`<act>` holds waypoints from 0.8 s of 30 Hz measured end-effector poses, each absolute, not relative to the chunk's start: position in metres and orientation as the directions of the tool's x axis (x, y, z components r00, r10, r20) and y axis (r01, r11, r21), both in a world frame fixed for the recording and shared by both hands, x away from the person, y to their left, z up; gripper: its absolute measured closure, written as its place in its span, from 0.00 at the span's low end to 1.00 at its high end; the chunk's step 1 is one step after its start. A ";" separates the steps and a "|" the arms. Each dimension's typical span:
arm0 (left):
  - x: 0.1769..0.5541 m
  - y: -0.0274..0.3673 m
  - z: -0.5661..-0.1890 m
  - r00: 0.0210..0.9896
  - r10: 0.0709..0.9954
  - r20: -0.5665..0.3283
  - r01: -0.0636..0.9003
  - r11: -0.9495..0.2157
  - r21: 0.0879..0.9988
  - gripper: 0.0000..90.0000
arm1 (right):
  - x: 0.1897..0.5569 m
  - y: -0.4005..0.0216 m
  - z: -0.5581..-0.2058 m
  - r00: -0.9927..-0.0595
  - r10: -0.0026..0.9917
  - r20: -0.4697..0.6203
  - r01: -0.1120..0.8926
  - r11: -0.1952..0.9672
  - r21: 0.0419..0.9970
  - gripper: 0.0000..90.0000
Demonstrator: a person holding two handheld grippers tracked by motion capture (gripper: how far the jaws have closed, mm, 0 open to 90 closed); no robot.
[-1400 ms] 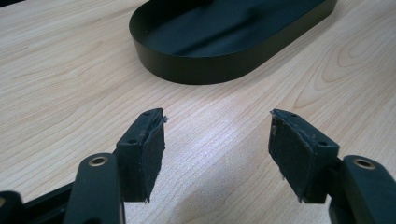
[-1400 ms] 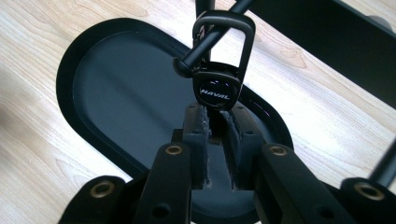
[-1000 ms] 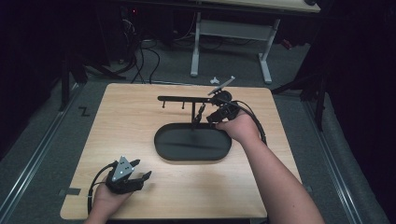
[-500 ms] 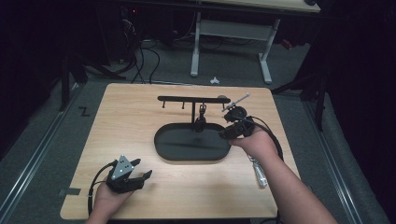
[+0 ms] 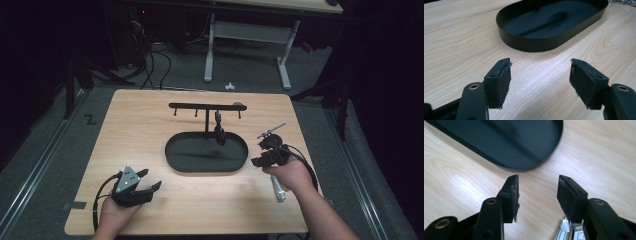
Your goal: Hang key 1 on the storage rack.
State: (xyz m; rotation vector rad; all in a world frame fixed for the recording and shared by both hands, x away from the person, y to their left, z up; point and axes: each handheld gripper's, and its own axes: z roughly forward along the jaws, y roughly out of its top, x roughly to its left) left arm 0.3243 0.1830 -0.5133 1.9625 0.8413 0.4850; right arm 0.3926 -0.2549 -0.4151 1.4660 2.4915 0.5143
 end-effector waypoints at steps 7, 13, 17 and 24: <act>0.324 0.175 -0.516 0.709 0.705 0.008 0.364 -0.376 0.852 0.38 | 0.396 -0.281 -0.452 -0.429 0.903 -0.005 0.842 0.402 0.359 0.58; 0.324 0.173 -0.518 0.716 0.698 0.011 0.368 -0.392 0.843 0.37 | 0.404 -0.299 -0.473 -0.366 0.931 -0.009 0.877 0.348 0.331 0.62; 0.324 0.172 -0.519 0.716 0.698 0.009 0.371 -0.391 0.842 0.37 | 0.408 -0.307 -0.482 -0.342 0.940 -0.004 0.893 0.326 0.310 0.69; 0.325 0.175 -0.519 0.710 0.704 0.014 0.371 -0.391 0.842 0.38 | 0.410 -0.302 -0.486 -0.362 0.932 -0.014 0.889 0.349 0.295 0.78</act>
